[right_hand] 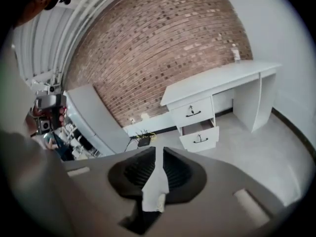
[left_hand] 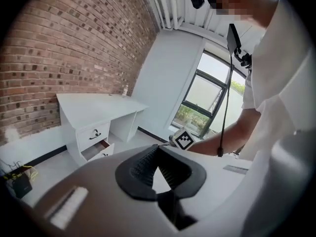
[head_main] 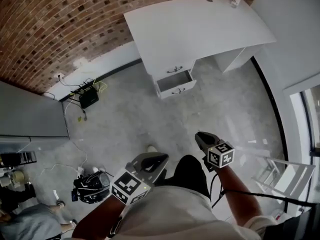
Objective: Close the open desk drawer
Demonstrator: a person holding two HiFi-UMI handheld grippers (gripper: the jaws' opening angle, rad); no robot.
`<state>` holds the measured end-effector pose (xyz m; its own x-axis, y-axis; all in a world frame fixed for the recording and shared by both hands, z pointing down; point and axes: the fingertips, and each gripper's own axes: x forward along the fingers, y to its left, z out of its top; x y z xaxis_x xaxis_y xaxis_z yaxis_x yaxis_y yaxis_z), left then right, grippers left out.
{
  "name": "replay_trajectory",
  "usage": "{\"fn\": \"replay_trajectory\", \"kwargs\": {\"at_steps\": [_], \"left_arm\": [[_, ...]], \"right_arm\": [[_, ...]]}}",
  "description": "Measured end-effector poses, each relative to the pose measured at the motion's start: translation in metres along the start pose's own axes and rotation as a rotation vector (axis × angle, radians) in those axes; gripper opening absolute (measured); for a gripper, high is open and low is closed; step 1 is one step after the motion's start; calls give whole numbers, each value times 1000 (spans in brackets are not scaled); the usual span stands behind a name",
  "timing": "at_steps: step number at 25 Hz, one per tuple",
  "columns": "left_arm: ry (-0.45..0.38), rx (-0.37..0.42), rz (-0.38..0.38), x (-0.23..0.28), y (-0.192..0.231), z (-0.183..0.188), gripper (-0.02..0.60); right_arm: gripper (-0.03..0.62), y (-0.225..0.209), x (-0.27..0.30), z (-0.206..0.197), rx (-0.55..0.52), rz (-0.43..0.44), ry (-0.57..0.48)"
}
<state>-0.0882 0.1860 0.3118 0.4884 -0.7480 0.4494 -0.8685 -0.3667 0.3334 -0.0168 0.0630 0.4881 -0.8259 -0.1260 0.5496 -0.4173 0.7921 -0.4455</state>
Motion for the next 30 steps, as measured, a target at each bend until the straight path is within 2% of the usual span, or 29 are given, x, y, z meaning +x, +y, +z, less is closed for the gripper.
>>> {"fn": "replay_trajectory", "kwargs": {"at_steps": [6, 9, 13, 16, 19, 23, 28, 30], "left_arm": [[91, 28, -153, 28, 70, -5, 2], [134, -8, -227, 38, 106, 3, 2], [172, -14, -270, 88, 142, 0, 2], [176, -5, -310, 135, 157, -9, 2], [194, 7, -338, 170, 178, -17, 2], [190, 28, -332, 213, 203, -23, 2], [153, -10, -346, 244, 226, -21, 2], [167, -9, -345, 251, 234, -28, 2]], "right_arm": [[37, -47, 94, -21, 378, -53, -85], [54, -66, 142, -21, 551, -82, -112], [67, -116, 204, -23, 791, -56, -181], [67, -176, 245, -51, 856, -73, -205], [67, -217, 287, -62, 929, -75, -236], [67, -261, 332, -69, 983, -60, -270], [67, -303, 366, -78, 1039, -55, -302], [67, -313, 376, -80, 1054, -45, -309]]}}
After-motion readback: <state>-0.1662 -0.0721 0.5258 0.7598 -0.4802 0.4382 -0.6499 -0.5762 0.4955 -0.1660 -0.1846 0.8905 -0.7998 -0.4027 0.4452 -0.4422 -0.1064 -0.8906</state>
